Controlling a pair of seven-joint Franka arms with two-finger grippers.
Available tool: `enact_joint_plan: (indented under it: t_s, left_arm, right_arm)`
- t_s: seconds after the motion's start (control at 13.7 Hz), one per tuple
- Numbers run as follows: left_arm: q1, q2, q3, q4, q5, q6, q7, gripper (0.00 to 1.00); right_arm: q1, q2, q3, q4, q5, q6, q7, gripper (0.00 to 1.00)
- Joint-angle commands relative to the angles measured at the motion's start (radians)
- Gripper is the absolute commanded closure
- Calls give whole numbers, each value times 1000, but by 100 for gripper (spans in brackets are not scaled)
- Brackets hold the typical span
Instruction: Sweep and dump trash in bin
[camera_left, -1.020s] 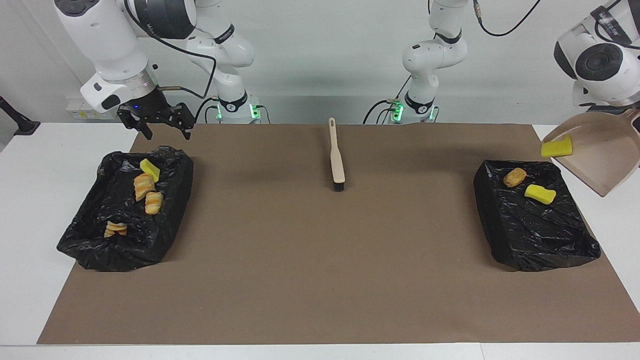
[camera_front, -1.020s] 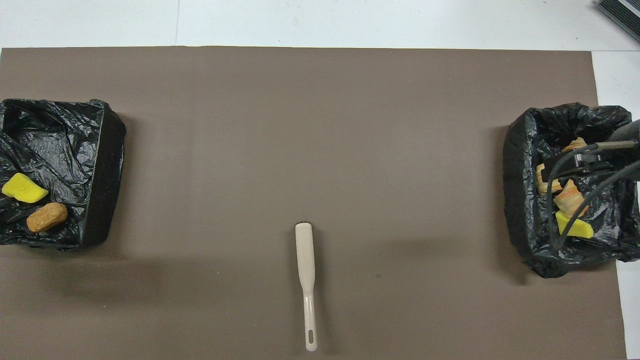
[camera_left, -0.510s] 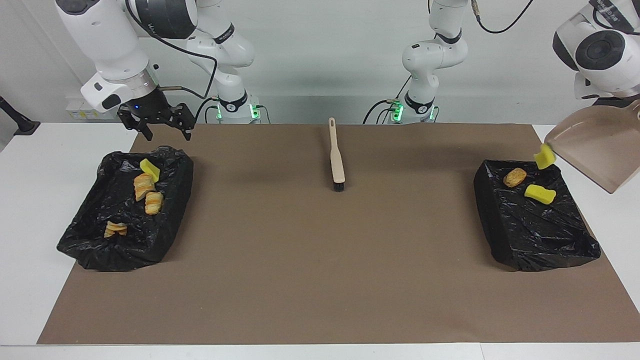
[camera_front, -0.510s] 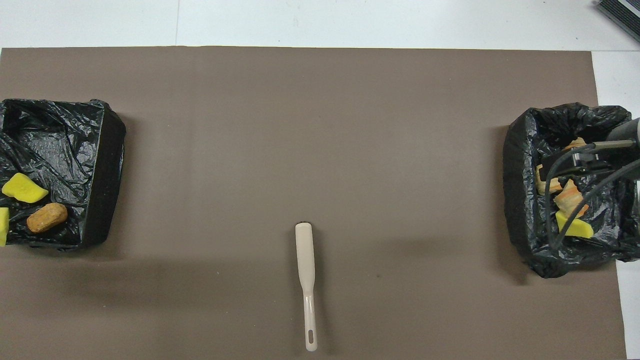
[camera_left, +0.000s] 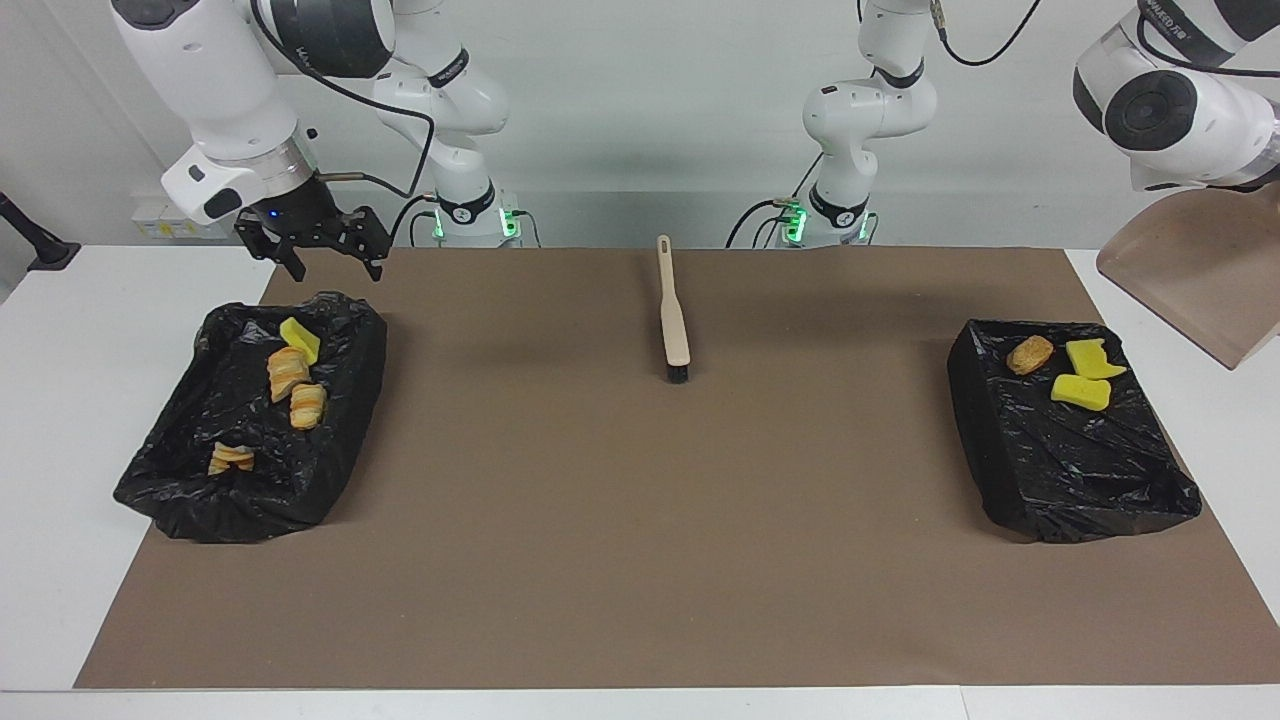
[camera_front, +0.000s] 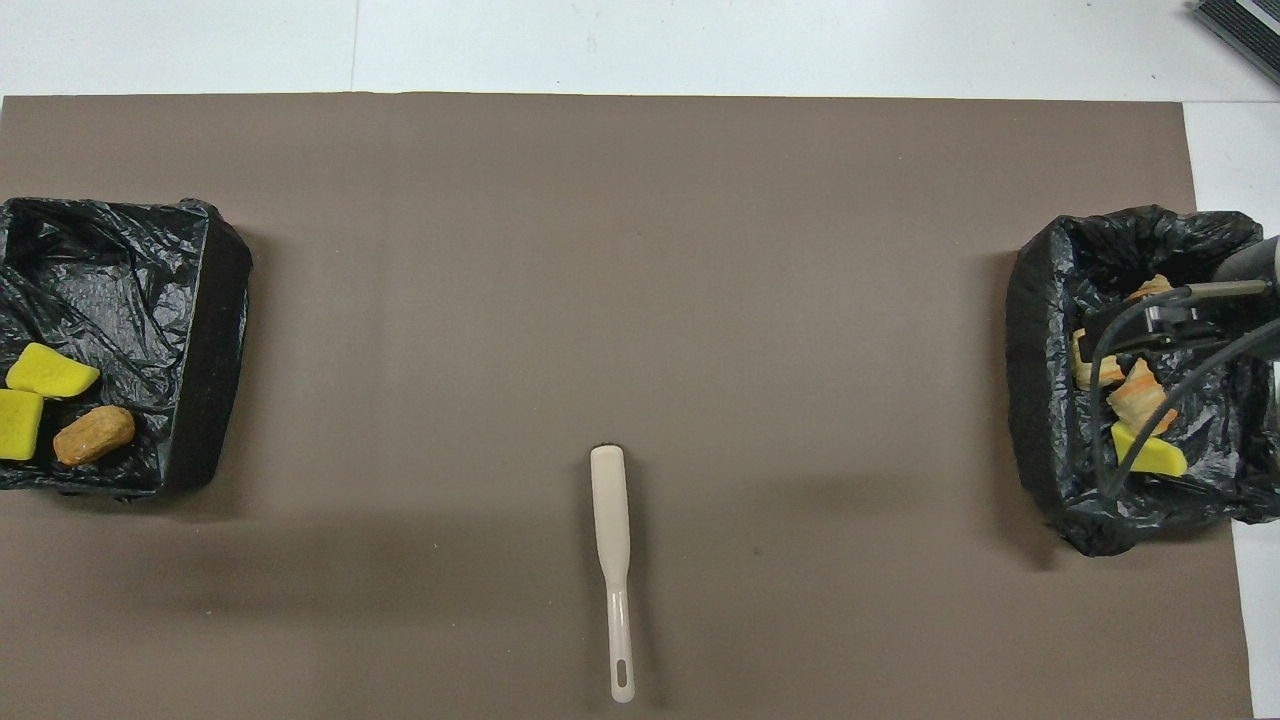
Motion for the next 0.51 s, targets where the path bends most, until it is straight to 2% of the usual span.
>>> enact_joint_plan:
  t_s: [0.0,0.22,0.44]
  left_arm:
    - [-39,-8,6,12,22,-45,-14,100]
    - [-46,-14,2,39,-35,-34,-15,100]
    - [-46,-6,2,78,-224,-32,-30,100]
  right_arm:
    - [-5,-14,3,-18,17,23,11,0]
    - [-5,-14,3,-18,17,23,11,0]
    - [-5,-14,3,-18,17,21,11,0]
